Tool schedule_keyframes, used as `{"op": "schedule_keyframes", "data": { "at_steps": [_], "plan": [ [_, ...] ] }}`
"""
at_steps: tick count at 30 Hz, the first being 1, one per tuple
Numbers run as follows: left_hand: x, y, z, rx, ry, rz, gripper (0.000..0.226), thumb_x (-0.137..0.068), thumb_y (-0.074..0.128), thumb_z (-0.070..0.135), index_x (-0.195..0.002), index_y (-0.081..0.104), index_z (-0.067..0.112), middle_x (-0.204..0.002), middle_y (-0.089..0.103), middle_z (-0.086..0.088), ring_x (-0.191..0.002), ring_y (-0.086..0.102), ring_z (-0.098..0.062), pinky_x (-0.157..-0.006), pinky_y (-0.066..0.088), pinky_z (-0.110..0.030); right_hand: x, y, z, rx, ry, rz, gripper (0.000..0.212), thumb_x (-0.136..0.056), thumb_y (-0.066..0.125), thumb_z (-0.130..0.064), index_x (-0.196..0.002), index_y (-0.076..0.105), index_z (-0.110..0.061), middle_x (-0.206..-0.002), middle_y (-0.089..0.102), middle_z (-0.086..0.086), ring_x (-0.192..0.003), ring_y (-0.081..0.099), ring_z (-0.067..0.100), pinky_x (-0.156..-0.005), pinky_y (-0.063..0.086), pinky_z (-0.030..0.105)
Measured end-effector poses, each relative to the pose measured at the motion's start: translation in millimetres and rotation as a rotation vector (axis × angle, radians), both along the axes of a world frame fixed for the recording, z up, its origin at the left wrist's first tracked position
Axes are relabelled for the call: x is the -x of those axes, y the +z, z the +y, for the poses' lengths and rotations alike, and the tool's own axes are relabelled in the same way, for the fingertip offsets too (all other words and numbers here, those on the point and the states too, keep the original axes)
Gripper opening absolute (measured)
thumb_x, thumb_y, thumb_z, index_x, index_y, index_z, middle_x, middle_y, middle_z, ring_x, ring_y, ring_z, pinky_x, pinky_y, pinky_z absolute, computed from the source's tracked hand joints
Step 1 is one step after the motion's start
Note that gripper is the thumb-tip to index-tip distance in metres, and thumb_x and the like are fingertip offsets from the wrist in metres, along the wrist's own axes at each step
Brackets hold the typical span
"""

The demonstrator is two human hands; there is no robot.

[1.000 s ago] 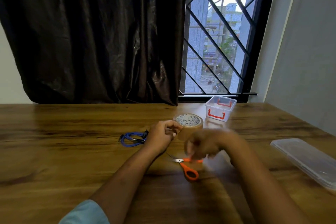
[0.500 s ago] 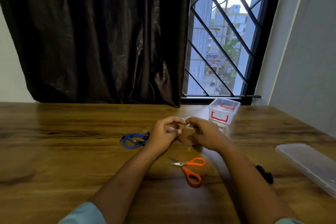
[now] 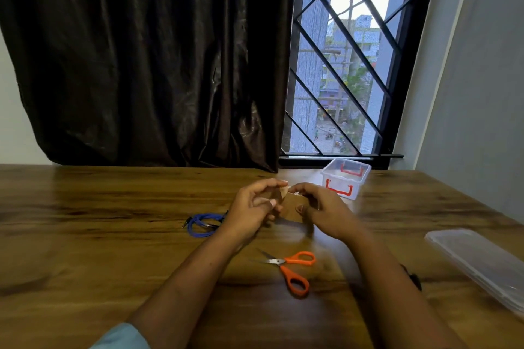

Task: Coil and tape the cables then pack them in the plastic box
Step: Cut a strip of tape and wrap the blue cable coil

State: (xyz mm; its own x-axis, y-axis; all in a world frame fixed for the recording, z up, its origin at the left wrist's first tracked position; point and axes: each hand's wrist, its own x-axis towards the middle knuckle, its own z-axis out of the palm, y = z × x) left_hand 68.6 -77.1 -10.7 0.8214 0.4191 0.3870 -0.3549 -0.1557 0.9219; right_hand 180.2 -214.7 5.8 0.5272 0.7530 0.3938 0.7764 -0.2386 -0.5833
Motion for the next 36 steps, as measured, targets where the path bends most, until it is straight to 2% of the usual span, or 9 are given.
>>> {"op": "schedule_keyframes", "data": {
  "at_steps": [4, 10, 15, 17, 19, 22, 28, 33, 36],
  "plan": [
    [0.3, -1.2, 1.0, 0.051, -0.02, 0.033, 0.051, -0.089, 0.043, -0.013, -0.109, 0.066, 0.028, -0.109, 0.069, 0.0, -0.073, 0.06, -0.017, -0.054, 0.041, -0.028, 0.4, -6.1, 4.6, 0.048, -0.055, -0.182, 0.035, -0.084, 0.061, -0.004, -0.114, 0.061, -0.022, -0.104, 0.064, 0.003, -0.097, 0.058, 0.021, -0.083, 0.048, 0.035],
    [2.5, 1.2, 3.1, 0.025, 0.069, 0.044, 0.042, -0.091, 0.047, -0.006, -0.1, 0.069, 0.029, -0.095, 0.072, 0.006, -0.08, 0.056, -0.025, -0.058, 0.041, -0.03, -0.3, -17.0, 8.6, 0.138, -0.154, -0.353, 0.038, -0.082, 0.057, -0.008, -0.116, 0.06, -0.025, -0.112, 0.062, -0.002, -0.106, 0.053, 0.019, -0.087, 0.042, 0.032],
    [1.9, 3.1, 3.2, -0.042, 0.138, 0.03, 0.041, -0.091, 0.051, -0.003, -0.092, 0.069, 0.033, -0.097, 0.061, -0.011, -0.077, 0.05, -0.026, -0.059, 0.039, -0.031, 11.2, -4.6, 20.5, -0.357, -0.048, 0.18, 0.018, -0.092, 0.058, -0.016, -0.104, 0.064, -0.028, -0.096, 0.066, -0.008, -0.095, 0.063, 0.011, -0.075, 0.051, 0.015],
    [2.8, 5.8, 5.4, -0.125, 0.216, -0.017, 0.043, -0.088, 0.052, -0.006, -0.09, 0.068, 0.033, -0.108, 0.06, -0.003, -0.086, 0.056, -0.02, -0.068, 0.047, -0.032, 14.6, 3.4, 29.4, -0.401, -0.012, 0.366, 0.012, -0.09, 0.062, -0.021, -0.1, 0.066, -0.026, -0.094, 0.069, 0.002, -0.094, 0.066, 0.018, -0.077, 0.055, 0.027],
    [4.9, 9.3, 9.3, -0.134, 0.269, -0.03, 0.041, -0.086, 0.053, -0.007, -0.092, 0.068, 0.03, -0.109, 0.058, 0.006, -0.09, 0.056, -0.008, -0.076, 0.05, -0.028, 18.1, 11.9, 39.3, -0.331, -0.013, 0.388, 0.01, -0.088, 0.065, -0.02, -0.096, 0.068, -0.025, -0.093, 0.07, 0.007, -0.089, 0.067, 0.021, -0.077, 0.055, 0.034],
    [9.7, 13.8, 17.9, -0.117, 0.33, -0.035, 0.042, -0.088, 0.052, -0.005, -0.09, 0.066, 0.034, -0.105, 0.055, 0.016, -0.087, 0.053, -0.001, -0.074, 0.049, -0.024, 25.1, 23.0, 58.0, -0.366, 0.078, 0.492, 0.01, -0.086, 0.067, -0.011, -0.094, 0.07, -0.016, -0.083, 0.071, 0.005, -0.074, 0.066, 0.014, -0.063, 0.052, 0.024],
    [14.9, 18.3, 39.0, -0.069, 0.425, -0.065, 0.039, -0.088, 0.05, -0.006, -0.088, 0.069, 0.028, -0.111, 0.058, 0.003, -0.107, 0.055, -0.014, -0.092, 0.046, -0.03, 35.8, 22.9, 86.9, -0.447, 0.171, 0.511, 0.018, -0.085, 0.065, -0.002, -0.092, 0.068, -0.018, -0.067, 0.067, -0.002, -0.06, 0.062, 0.007, -0.058, 0.052, 0.019],
    [19.0, 15.3, 58.9, -0.37, 0.608, 0.004, 0.045, -0.086, 0.044, -0.013, -0.105, 0.07, 0.02, -0.112, 0.048, 0.004, -0.106, 0.05, -0.011, -0.088, 0.04, -0.014, 38.8, 3.1, 100.5, -0.429, 0.089, 0.629, 0.014, -0.086, 0.064, -0.001, -0.09, 0.064, -0.015, -0.067, 0.064, 0.0, -0.057, 0.059, 0.009, -0.055, 0.052, 0.02],
    [34.9, 15.9, 82.0, -0.314, 0.743, 0.067, 0.05, -0.09, 0.046, -0.003, -0.122, 0.06, 0.033, -0.12, 0.046, 0.004, -0.089, 0.048, 0.0, -0.07, 0.041, -0.011, 39.7, -7.6, 102.9, -0.367, 0.021, 0.573, 0.011, -0.087, 0.063, -0.002, -0.091, 0.067, -0.01, -0.07, 0.066, -0.001, -0.057, 0.059, 0.008, -0.053, 0.05, 0.019]
  ]
}}
